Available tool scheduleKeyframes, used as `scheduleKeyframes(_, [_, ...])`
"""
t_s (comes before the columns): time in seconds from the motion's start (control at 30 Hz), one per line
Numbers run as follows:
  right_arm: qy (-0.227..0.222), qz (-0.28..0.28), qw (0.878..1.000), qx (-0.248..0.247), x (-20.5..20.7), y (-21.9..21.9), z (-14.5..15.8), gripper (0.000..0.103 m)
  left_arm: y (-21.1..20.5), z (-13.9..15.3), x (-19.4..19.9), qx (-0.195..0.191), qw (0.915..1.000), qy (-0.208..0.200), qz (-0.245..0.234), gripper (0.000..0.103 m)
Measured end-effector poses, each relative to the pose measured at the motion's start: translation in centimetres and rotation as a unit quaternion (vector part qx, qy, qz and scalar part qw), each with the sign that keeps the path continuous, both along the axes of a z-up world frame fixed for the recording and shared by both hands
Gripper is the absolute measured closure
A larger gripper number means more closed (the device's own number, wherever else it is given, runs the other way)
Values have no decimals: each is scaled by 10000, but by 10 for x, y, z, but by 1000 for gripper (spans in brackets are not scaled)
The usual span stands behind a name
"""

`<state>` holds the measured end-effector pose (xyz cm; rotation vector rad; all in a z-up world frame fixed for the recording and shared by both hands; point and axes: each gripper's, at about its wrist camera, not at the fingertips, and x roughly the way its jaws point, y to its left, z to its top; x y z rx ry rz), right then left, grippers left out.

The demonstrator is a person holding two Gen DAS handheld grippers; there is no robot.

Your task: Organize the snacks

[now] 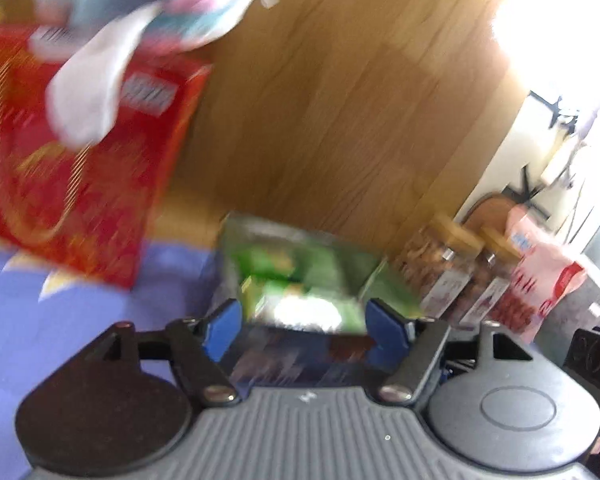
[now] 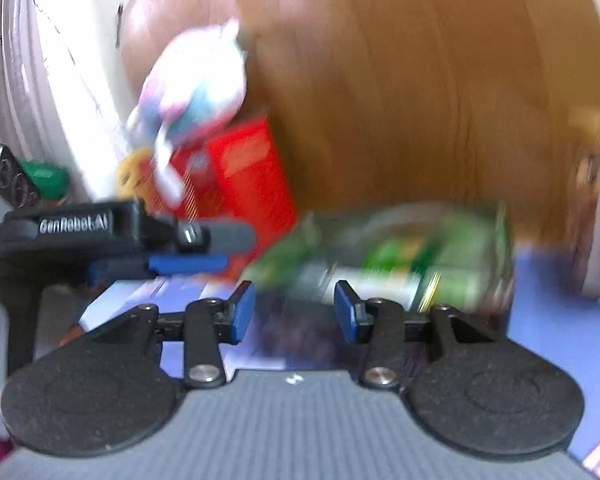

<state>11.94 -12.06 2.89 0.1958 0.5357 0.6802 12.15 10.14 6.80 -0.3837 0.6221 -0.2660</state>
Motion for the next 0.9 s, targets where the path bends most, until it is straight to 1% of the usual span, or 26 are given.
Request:
scheduleKeyframes(0.1, [399,371,9976,-419,5,26,-21,52,11,-23,-9,-66,9993,371,61,31])
scheduleKeyframes(0.13, [471,450,9961,-592,8,35,-26,50,13,-30,-10,-78,9988,482,101,28])
scheduleKeyframes(0.17, [513,525,9949,-695,12,43,-29,43,18,-38,-12,-113,9980,594,198,25])
scheduleKeyframes(0.23, [630,579,9933,-780,20,54,-32,35,23,-51,-12,-298,9955,846,296,25])
scheduleKeyframes(0.3, [603,651,9922,-879,24,64,-34,37,21,-59,-7,-408,9940,990,228,31])
scheduleKeyframes(0.33, [611,696,9914,-922,25,67,-35,44,19,-61,-5,-392,9939,1009,196,43])
scheduleKeyframes(0.37, [579,685,9909,-1001,24,70,-37,53,17,-62,-2,-412,9938,1026,106,52])
scheduleKeyframes(0.43, [325,558,9913,-1150,12,69,-33,53,10,-58,3,-414,9933,1074,44,55])
scheduleKeyframes(0.5, [13,404,9930,-1108,-1,60,-22,53,3,-46,-1,-429,9947,934,-67,55])
scheduleKeyframes(0.57, [-424,244,9939,-993,-15,49,-7,53,-6,-24,-10,-317,9978,554,-200,54])
scheduleKeyframes(0.63, [-963,30,9911,-913,-22,42,9,53,-16,-1,-8,-221,9992,174,-277,53])
scheduleKeyframes(0.7, [-1361,-228,9866,-867,-17,40,22,53,-24,14,4,-144,9995,-67,-287,51])
scheduleKeyframes(0.77, [-1392,-374,9857,-869,2,43,27,52,-28,20,25,-49,9998,-157,-140,48])
scheduleKeyframes(0.83, [-1228,-509,9872,-876,25,49,24,50,-30,17,47,23,10000,-23,71,48])
scheduleKeyframes(0.9, [-944,-471,9905,-886,41,49,19,51,-31,9,62,102,9996,143,225,45])
